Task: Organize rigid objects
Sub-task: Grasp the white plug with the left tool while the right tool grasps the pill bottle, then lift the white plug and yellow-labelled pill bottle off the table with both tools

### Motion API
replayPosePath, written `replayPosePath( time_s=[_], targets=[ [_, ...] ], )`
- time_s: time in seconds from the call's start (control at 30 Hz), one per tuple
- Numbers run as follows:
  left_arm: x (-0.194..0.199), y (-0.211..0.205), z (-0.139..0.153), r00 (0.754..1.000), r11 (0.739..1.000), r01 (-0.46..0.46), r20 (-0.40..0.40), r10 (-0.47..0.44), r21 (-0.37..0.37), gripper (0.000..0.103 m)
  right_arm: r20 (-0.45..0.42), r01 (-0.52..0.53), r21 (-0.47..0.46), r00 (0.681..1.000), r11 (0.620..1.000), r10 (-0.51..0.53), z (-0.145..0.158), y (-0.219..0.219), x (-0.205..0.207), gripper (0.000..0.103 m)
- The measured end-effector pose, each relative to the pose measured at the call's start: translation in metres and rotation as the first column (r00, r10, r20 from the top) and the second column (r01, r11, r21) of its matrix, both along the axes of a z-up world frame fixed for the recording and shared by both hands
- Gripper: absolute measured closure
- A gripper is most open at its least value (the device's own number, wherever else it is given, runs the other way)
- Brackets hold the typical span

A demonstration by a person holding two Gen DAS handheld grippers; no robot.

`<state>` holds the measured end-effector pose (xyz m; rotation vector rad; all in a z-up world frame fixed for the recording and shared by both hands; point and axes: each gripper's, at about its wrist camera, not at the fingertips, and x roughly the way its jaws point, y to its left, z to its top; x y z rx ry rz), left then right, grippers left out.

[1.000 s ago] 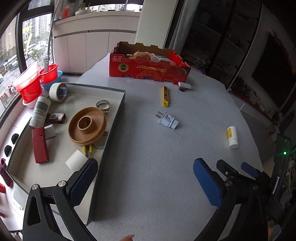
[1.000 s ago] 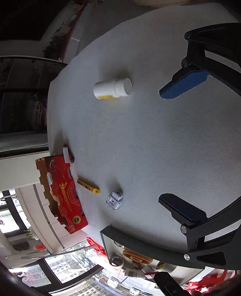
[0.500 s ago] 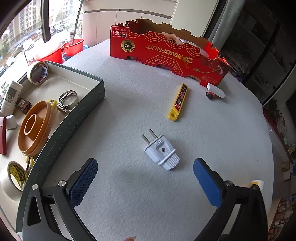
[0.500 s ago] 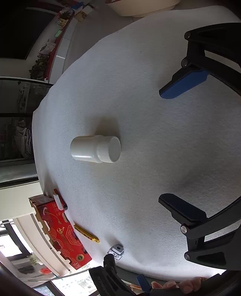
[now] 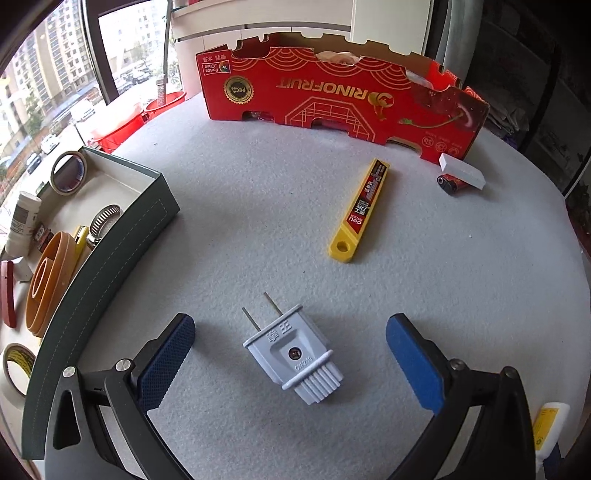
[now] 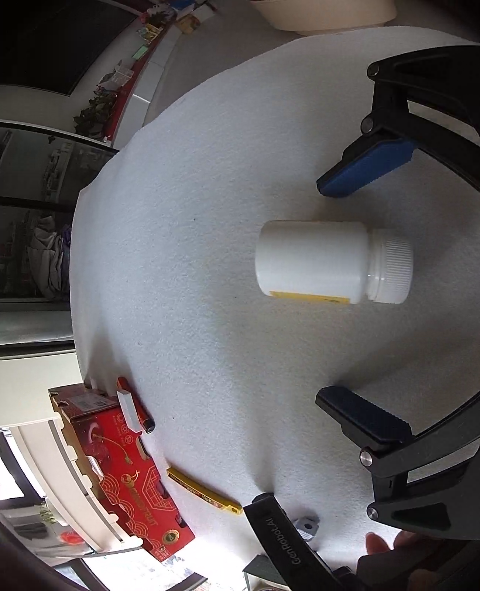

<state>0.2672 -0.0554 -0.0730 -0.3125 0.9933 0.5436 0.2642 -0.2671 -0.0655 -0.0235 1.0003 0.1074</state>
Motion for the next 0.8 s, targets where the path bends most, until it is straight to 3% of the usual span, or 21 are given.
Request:
replayPosePath(
  time_s=[0.1, 0.13, 0.17, 0.23, 0.27, 0.33, 0.37, 0.6, 0.8],
  targets=[
    [0.003, 0.001, 0.000, 0.999, 0.999, 0.031, -0.020, -0.031, -0.013, 0.001, 0.000, -0.004, -0.004, 1.000, 1.000, 0.004, 0.001, 0.001, 0.000, 0.002],
    [0.002, 0.000, 0.000, 0.998, 0.998, 0.059, -0.028, -0.060, -0.021, 0.001, 0.007, -0.008, -0.004, 1.000, 1.000, 0.008, 0.002, 0.001, -0.001, 0.015],
    [0.001, -0.002, 0.002, 0.996, 0.996, 0.084, -0.035, -0.085, -0.026, 0.002, 0.022, -0.014, -0.002, 1.000, 1.000, 0.014, 0.005, 0.000, -0.004, 0.036],
    [-0.004, -0.006, 0.005, 0.991, 0.991, 0.131, -0.021, -0.131, -0.017, 0.010, 0.027, -0.017, 0.005, 0.999, 1.000, 0.017, 0.010, 0.000, -0.004, 0.063],
    [-0.006, -0.008, 0.007, 0.987, 0.987, 0.161, -0.008, -0.161, -0.010, 0.021, 0.019, -0.020, 0.017, 1.000, 1.000, 0.020, 0.011, -0.002, -0.005, 0.066],
    [-0.010, -0.014, 0.012, 0.975, 0.975, 0.222, 0.008, -0.221, -0.008, 0.044, 0.002, -0.026, 0.051, 1.000, 0.998, 0.026, 0.013, -0.005, -0.006, 0.066],
    [-0.012, -0.016, 0.014, 0.966, 0.966, 0.259, 0.020, -0.258, -0.015, 0.060, -0.005, -0.026, 0.066, 1.000, 0.997, 0.026, 0.014, -0.006, -0.008, 0.066],
    [-0.054, -0.008, 0.020, 0.921, 0.916, 0.387, 0.077, -0.381, -0.101, 0.060, -0.005, -0.066, 0.167, 0.998, 0.984, 0.067, 0.024, -0.007, -0.052, 0.066],
    [-0.125, -0.012, 0.035, 0.877, 0.879, 0.474, 0.116, -0.466, -0.047, 0.060, 0.010, -0.107, 0.210, 0.994, 0.972, 0.107, 0.035, 0.001, -0.097, 0.066]
  ],
)
